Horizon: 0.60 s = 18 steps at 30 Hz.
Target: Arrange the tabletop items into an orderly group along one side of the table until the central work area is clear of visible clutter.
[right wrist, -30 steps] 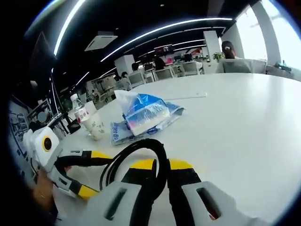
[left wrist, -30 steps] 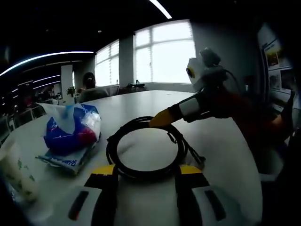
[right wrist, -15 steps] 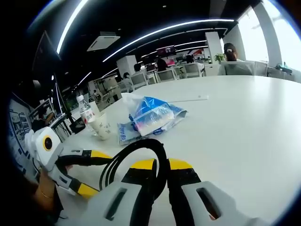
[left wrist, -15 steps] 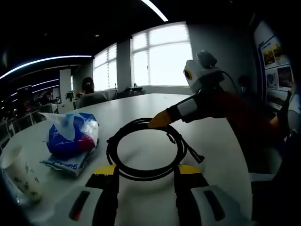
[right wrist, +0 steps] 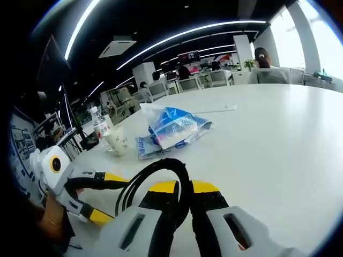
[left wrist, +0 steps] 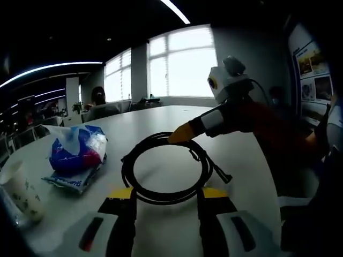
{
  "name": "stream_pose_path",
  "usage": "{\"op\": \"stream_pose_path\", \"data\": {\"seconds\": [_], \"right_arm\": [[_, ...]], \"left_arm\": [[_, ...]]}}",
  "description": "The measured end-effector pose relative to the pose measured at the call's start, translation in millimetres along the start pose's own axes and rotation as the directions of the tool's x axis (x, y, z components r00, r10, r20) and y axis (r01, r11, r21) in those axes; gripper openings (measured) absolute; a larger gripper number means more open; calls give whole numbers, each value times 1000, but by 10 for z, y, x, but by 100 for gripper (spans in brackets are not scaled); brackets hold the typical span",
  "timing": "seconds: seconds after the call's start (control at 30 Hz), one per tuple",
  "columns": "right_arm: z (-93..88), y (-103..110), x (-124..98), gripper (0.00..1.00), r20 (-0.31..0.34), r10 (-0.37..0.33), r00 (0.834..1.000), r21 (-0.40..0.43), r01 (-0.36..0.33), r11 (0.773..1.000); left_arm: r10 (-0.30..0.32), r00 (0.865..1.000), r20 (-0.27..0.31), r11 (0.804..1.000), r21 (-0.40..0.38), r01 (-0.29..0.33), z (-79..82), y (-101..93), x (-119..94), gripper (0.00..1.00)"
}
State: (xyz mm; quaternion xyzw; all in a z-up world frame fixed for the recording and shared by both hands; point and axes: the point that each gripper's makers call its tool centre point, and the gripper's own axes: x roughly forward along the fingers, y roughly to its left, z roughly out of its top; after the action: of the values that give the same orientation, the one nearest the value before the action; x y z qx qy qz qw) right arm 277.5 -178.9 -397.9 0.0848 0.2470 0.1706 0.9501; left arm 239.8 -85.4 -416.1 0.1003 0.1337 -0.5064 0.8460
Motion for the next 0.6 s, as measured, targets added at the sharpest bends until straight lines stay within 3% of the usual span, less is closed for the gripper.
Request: {"op": "stream_pose_path", "data": {"seconds": [0.6], "right_arm": [[-277,-182,48,7,-58,-28,998,-11,28,1000]], "left_arm": [[-21,999,-38,1000,15,22,-98,-80,107,44]]}}
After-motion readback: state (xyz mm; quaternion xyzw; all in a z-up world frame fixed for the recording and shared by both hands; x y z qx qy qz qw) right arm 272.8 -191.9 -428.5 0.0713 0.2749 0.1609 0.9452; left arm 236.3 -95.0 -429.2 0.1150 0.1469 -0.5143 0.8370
